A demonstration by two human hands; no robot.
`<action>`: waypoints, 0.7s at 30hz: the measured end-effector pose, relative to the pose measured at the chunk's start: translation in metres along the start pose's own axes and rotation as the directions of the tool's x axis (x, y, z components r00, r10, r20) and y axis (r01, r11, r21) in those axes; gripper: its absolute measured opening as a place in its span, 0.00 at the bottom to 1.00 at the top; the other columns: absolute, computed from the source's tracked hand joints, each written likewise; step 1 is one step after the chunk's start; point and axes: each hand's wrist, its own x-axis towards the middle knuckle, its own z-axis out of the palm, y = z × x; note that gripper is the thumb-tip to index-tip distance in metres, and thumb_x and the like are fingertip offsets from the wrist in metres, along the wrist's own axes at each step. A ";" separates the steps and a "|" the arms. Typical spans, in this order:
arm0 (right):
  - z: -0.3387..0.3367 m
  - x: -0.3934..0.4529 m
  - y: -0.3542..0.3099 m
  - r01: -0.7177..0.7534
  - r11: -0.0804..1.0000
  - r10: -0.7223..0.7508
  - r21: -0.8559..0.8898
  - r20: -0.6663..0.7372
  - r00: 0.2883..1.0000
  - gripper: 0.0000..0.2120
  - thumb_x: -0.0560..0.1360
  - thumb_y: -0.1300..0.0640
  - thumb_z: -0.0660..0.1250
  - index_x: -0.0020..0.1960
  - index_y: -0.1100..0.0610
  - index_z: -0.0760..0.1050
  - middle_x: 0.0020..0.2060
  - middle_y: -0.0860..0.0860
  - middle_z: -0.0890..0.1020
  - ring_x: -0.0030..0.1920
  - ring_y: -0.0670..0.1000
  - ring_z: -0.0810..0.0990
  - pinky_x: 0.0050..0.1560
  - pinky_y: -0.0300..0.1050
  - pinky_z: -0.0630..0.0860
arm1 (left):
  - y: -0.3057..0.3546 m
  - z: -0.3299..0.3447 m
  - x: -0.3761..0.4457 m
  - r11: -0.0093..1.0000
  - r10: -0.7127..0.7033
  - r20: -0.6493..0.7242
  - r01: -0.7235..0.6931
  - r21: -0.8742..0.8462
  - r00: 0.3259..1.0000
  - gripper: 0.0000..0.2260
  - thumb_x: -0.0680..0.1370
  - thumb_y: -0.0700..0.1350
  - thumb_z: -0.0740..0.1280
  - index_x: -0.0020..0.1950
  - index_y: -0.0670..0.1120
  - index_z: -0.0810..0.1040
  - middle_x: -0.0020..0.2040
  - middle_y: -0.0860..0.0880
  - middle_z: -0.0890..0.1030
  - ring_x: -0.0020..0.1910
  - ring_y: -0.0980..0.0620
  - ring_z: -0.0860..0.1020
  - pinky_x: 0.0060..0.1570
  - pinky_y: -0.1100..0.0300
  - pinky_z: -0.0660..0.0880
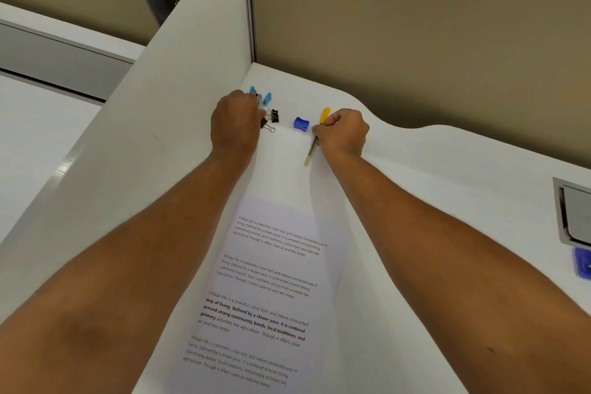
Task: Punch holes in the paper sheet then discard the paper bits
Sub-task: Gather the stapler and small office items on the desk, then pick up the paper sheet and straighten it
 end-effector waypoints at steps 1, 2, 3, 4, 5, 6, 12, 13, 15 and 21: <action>0.000 0.000 -0.001 -0.001 1.000 0.001 -0.003 0.004 1.000 0.09 0.71 0.57 0.81 0.46 0.57 0.82 0.43 0.52 0.83 0.43 0.53 0.84 0.44 0.42 0.80 | 0.001 0.000 -0.001 1.000 -0.003 0.008 0.003 0.003 1.000 0.15 0.85 0.48 0.69 0.59 0.36 0.84 0.52 0.37 0.82 0.49 0.39 0.80 0.43 0.53 0.66; 0.000 0.000 -0.001 0.000 1.000 0.000 -0.007 0.008 1.000 0.09 0.71 0.56 0.81 0.46 0.57 0.82 0.43 0.52 0.83 0.43 0.53 0.84 0.43 0.42 0.80 | 0.001 -0.001 -0.002 1.000 -0.007 0.014 0.007 0.003 1.000 0.15 0.85 0.49 0.69 0.59 0.36 0.83 0.53 0.37 0.82 0.47 0.41 0.78 0.43 0.53 0.66; 0.000 -0.001 -0.002 0.002 1.000 -0.002 -0.011 0.013 1.000 0.10 0.71 0.55 0.81 0.46 0.57 0.82 0.43 0.52 0.84 0.43 0.53 0.84 0.43 0.42 0.80 | 0.002 -0.002 -0.003 1.000 -0.010 0.021 0.010 0.000 1.000 0.15 0.85 0.49 0.69 0.59 0.36 0.83 0.53 0.37 0.82 0.46 0.43 0.76 0.43 0.53 0.65; -0.001 -0.002 -0.003 0.002 1.000 -0.001 -0.011 0.018 1.000 0.11 0.71 0.54 0.82 0.46 0.57 0.82 0.43 0.53 0.84 0.42 0.54 0.85 0.43 0.43 0.81 | 0.003 -0.005 -0.004 1.000 -0.012 0.029 0.012 -0.005 1.000 0.15 0.85 0.49 0.69 0.59 0.36 0.83 0.53 0.37 0.82 0.45 0.44 0.74 0.43 0.54 0.65; -0.003 -0.002 -0.004 -0.004 1.000 0.004 -0.009 0.022 1.000 0.12 0.70 0.53 0.82 0.46 0.57 0.82 0.42 0.53 0.84 0.42 0.54 0.85 0.44 0.44 0.82 | 0.004 -0.007 -0.005 1.000 -0.011 0.033 0.012 -0.009 0.999 0.15 0.85 0.49 0.69 0.58 0.35 0.83 0.53 0.37 0.82 0.46 0.43 0.75 0.43 0.54 0.65; -0.006 -0.003 -0.005 -0.013 1.000 0.013 -0.005 0.024 1.000 0.13 0.70 0.52 0.82 0.46 0.58 0.83 0.42 0.53 0.85 0.42 0.55 0.86 0.46 0.46 0.83 | 0.004 -0.010 -0.007 1.000 -0.009 0.032 0.009 -0.010 0.999 0.15 0.86 0.48 0.68 0.58 0.35 0.83 0.53 0.37 0.82 0.47 0.41 0.77 0.43 0.53 0.65; -0.051 -0.038 0.009 0.106 0.994 -0.107 0.025 0.008 0.994 0.13 0.70 0.54 0.82 0.41 0.59 0.80 0.37 0.49 0.83 0.37 0.52 0.84 0.42 0.48 0.82 | 0.004 -0.039 -0.068 0.998 0.032 -0.101 -0.038 -0.058 0.994 0.11 0.86 0.42 0.67 0.63 0.37 0.83 0.65 0.40 0.82 0.65 0.36 0.78 0.48 0.45 0.77; -0.063 -0.052 0.018 0.161 0.987 -0.161 0.005 0.026 0.987 0.13 0.70 0.53 0.82 0.41 0.58 0.80 0.35 0.47 0.82 0.36 0.48 0.82 0.40 0.44 0.79 | 0.003 -0.044 -0.091 0.994 0.050 -0.137 -0.062 -0.090 0.989 0.11 0.85 0.40 0.67 0.64 0.38 0.84 0.68 0.40 0.82 0.69 0.37 0.77 0.54 0.43 0.80; -0.086 -0.084 0.040 0.249 0.968 -0.244 -0.040 0.108 0.964 0.11 0.71 0.51 0.81 0.42 0.54 0.80 0.37 0.44 0.82 0.38 0.44 0.80 0.40 0.39 0.76 | 0.002 -0.047 -0.147 0.980 0.126 -0.181 -0.151 -0.132 0.975 0.11 0.85 0.39 0.67 0.63 0.38 0.86 0.71 0.39 0.81 0.74 0.37 0.75 0.69 0.42 0.77; -0.119 -0.156 0.105 0.334 0.920 -0.263 -0.204 0.309 0.914 0.20 0.73 0.47 0.78 0.61 0.52 0.80 0.60 0.48 0.82 0.59 0.51 0.80 0.61 0.50 0.78 | -0.007 -0.040 -0.316 0.920 0.359 0.062 -0.341 -0.195 0.931 0.24 0.86 0.55 0.60 0.76 0.43 0.78 0.83 0.40 0.69 0.84 0.38 0.62 0.82 0.36 0.61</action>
